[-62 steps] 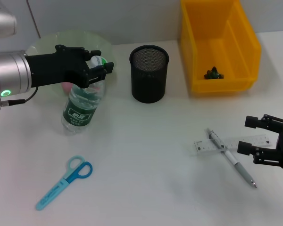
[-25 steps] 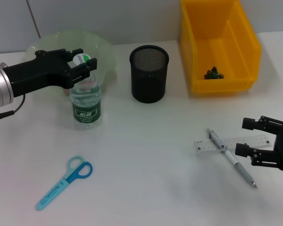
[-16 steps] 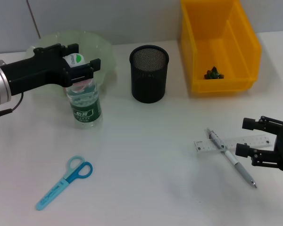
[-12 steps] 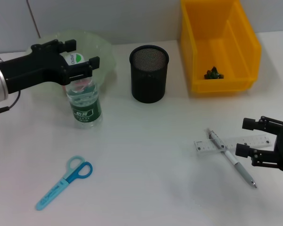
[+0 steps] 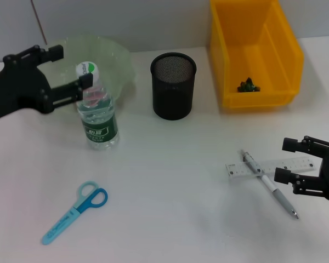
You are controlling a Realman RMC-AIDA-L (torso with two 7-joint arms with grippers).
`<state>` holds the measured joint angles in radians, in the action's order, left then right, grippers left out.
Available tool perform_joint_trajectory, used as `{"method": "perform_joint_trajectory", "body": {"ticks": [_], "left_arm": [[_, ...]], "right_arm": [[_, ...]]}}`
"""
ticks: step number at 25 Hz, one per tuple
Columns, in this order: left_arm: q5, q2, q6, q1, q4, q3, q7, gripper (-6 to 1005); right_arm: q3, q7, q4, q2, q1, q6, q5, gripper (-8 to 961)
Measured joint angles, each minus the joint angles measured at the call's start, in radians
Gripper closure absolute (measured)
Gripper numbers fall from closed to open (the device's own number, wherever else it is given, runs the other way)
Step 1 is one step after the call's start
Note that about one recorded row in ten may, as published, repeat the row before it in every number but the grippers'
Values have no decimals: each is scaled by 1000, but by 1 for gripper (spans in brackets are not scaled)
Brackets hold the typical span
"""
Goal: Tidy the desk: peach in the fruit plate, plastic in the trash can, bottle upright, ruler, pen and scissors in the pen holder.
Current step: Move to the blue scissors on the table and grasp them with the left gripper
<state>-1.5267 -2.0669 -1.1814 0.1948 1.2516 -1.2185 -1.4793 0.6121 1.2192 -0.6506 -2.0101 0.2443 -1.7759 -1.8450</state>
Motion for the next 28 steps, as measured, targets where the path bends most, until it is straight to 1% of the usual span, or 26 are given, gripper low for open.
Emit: {"method": "perform_joint_trajectory", "body": {"ticks": [1, 2, 3, 4, 5, 7, 8, 10, 11, 14, 15, 16, 17, 19, 20, 21, 24, 25, 27, 28], "left_arm": [[0, 0, 0, 0, 0, 0, 0, 190], [31, 2, -81, -34, -5, -3, 31, 190], [24, 2, -105, -41, -2, -7, 23, 190], [-39, 2, -134, -62, 47, -32, -35, 190], [-39, 2, -134, -62, 47, -32, -35, 190], [-150, -2, -117, -85, 126, -77, -133, 191], [-231, -2, -100, -95, 174, -110, -214, 191], [-231, -2, -100, -95, 174, -110, -214, 191], [-376, -2, -86, -101, 254, -156, -364, 192], [-488, -1, -115, -103, 332, -183, -491, 192], [-536, -1, -151, -104, 382, -185, -565, 192], [-536, -1, -151, -104, 382, -185, -565, 192], [-560, 0, -171, -105, 407, -183, -602, 193], [-621, 1, -213, -100, 451, -181, -684, 193], [-686, 1, -256, -87, 484, -182, -760, 193], [-686, 1, -256, -87, 484, -182, -760, 193], [-748, 0, -326, -62, 505, -192, -840, 193], [-775, -1, -360, -38, 498, -203, -880, 193], [-775, -1, -360, -38, 498, -203, -880, 192], [-890, -1, -394, 3, 476, -238, -981, 192]], "right_arm": [[0, 0, 0, 0, 0, 0, 0, 121], [-1, 0, -2, -1, 0, 0, 0, 121], [-4, 0, -3, -1, 0, 0, 0, 121], [-9, 0, -4, -1, 2, -1, 1, 121], [-9, 0, -4, -1, 2, -1, 1, 121], [-12, 1, -5, 0, 4, -2, 1, 121], [-13, 2, -6, 2, 5, -2, 1, 121], [-14, 2, -6, 3, 5, -3, 1, 121], [-14, 2, -6, 3, 5, -3, 1, 121], [-18, 2, -6, 4, 6, -2, 1, 121], [-20, 1, -6, 5, 7, -3, 1, 121], [-20, 1, -6, 5, 7, -3, 1, 121], [-21, 0, -6, 6, 8, -2, 1, 121], [-21, 0, -9, 6, 9, -2, 1, 121], [-22, 0, -11, 6, 9, -2, 1, 121], [-22, 0, -11, 6, 9, -2, 1, 121], [-22, 0, -15, 6, 10, -2, 1, 121], [-22, -1, -18, 6, 10, -2, 1, 121], [-21, -4, -21, 6, 10, -6, -1, 121], [-20, -8, -21, 5, 10, -9, -2, 120]]}}
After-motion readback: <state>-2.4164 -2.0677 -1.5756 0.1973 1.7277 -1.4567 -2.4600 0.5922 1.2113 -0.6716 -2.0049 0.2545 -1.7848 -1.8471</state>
